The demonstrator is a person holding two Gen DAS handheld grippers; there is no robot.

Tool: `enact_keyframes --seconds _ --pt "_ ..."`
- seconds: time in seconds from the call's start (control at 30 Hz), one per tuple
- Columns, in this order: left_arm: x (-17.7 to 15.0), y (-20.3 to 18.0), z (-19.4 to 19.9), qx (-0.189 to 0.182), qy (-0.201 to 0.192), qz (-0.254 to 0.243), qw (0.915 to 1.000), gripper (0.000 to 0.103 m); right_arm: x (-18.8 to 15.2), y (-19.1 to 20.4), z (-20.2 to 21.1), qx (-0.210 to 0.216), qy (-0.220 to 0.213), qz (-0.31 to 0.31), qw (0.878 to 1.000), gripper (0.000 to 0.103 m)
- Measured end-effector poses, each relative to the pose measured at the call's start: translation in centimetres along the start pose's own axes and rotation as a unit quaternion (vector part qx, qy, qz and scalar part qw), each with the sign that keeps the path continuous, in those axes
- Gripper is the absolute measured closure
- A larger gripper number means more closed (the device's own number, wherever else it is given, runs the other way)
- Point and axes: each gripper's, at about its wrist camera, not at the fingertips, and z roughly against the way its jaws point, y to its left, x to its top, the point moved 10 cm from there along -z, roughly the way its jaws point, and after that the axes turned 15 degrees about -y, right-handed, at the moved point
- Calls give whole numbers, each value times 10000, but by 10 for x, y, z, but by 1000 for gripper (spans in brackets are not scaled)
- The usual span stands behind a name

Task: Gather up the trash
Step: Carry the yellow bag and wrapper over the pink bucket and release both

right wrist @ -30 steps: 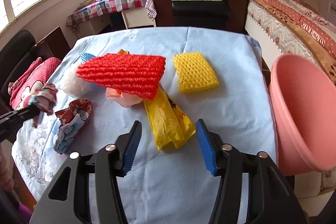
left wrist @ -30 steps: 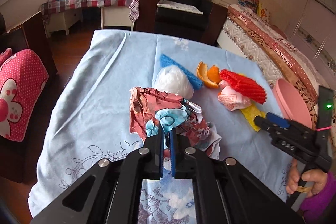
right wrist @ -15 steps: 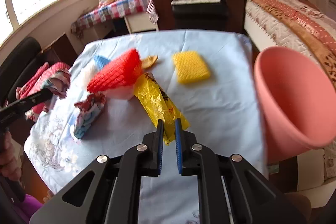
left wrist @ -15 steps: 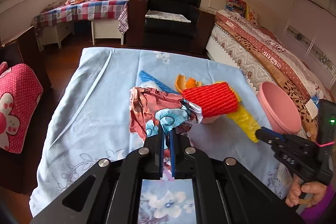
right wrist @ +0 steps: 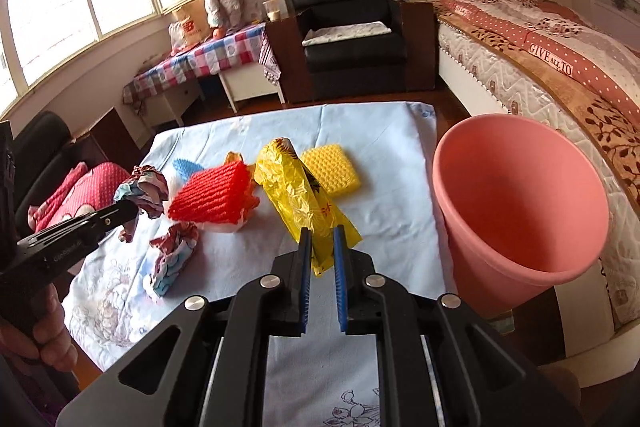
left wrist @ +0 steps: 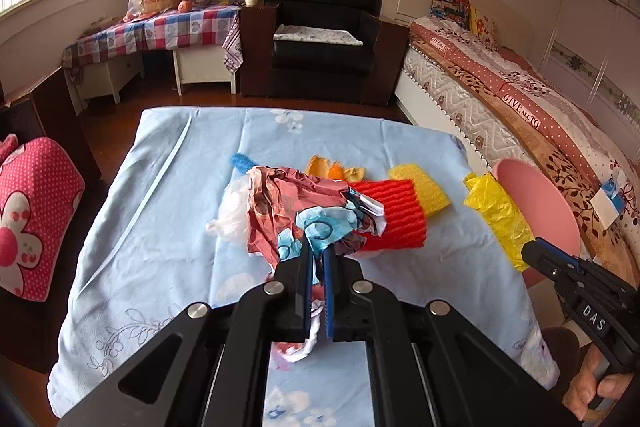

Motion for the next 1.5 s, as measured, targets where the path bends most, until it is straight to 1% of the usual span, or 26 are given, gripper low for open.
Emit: enact_keyframes --seconds 0.2,0.37,0.57,0.77,1.0,1.07,1.13,1.27,1.4,1.5 --pt "13 -30 -6 -160 -116 -196 9996 99 6 -13 4 -110 -124 -123 9998 92" --pt "18 -54 -14 -314 -112 -267 9991 99 14 -26 8 -224 -241 -200 9993 92" --pt "25 -84 -24 -506 -121 -359 9980 99 26 -53 11 -458 -397 -345 9976 92" --pt "32 -126 -34 -809 -146 -523 9952 99 34 -88 16 -805 -512 -551 9939 92" --pt "33 -188 -47 -1369 -89 -644 9885 99 37 -137 19 -1264 -544 -699 9880 92" --pt "31 -203 -48 -1487 -81 -657 9867 99 35 -150 20 -1395 -542 -722 9861 92" --pt "30 -225 -52 -1701 -41 -682 9831 99 33 -164 20 -1518 -513 -778 9840 92" --pt "21 -255 -61 -1904 64 -824 9782 99 26 -187 17 -1678 -429 -881 9809 92" --pt "3 -277 -78 -2033 346 -879 9746 99 20 -198 14 -1756 -352 -938 9793 92" --pt "-9 -286 -89 -2121 534 -891 9717 99 14 -206 10 -1790 -286 -996 9784 92"
